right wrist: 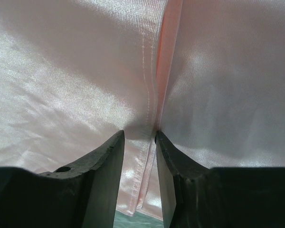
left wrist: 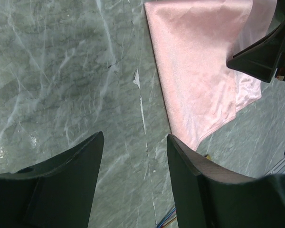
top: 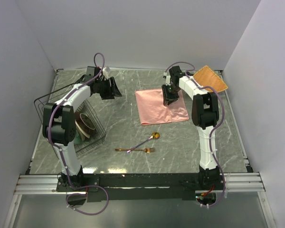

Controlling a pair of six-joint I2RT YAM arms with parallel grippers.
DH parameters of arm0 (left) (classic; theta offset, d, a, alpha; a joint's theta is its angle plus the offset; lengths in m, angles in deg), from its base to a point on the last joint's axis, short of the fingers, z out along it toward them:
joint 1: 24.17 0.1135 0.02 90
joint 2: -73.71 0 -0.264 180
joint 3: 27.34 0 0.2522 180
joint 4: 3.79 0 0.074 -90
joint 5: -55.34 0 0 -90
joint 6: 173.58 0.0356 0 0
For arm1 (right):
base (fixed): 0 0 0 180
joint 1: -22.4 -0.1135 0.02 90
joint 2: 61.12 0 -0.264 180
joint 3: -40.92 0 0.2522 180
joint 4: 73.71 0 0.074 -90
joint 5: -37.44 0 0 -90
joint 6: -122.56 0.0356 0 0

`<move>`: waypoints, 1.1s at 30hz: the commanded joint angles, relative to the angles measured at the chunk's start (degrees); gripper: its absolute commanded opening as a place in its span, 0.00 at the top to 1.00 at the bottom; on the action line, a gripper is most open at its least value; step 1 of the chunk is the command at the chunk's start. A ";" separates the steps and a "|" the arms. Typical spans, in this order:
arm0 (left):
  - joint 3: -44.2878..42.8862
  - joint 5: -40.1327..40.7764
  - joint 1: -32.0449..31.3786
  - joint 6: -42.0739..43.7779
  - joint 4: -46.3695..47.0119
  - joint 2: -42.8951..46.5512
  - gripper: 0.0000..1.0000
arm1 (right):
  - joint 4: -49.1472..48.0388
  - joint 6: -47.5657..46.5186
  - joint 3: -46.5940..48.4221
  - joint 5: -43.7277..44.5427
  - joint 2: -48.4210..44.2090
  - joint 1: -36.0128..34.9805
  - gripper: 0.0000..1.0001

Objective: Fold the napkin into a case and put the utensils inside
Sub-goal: Pick up the rectangle-folded napkin from the center of the board.

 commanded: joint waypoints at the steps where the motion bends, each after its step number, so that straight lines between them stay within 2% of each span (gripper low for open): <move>1: -2.31 -1.36 0.33 0.55 0.23 -0.26 0.39 | -1.44 0.12 1.24 3.31 -1.89 0.10 0.59; 15: -2.48 -1.80 0.42 0.11 0.50 -0.96 0.39 | -5.83 -0.84 -3.05 4.64 -6.46 -0.34 0.59; 25: -2.66 -1.27 0.42 0.28 -0.03 -0.78 0.39 | -4.87 -1.46 -3.32 3.49 -3.39 -0.34 0.60; 33: -2.57 -1.10 0.42 0.63 -0.47 -0.52 0.39 | -4.96 -1.81 -3.76 2.79 -2.86 -0.25 0.73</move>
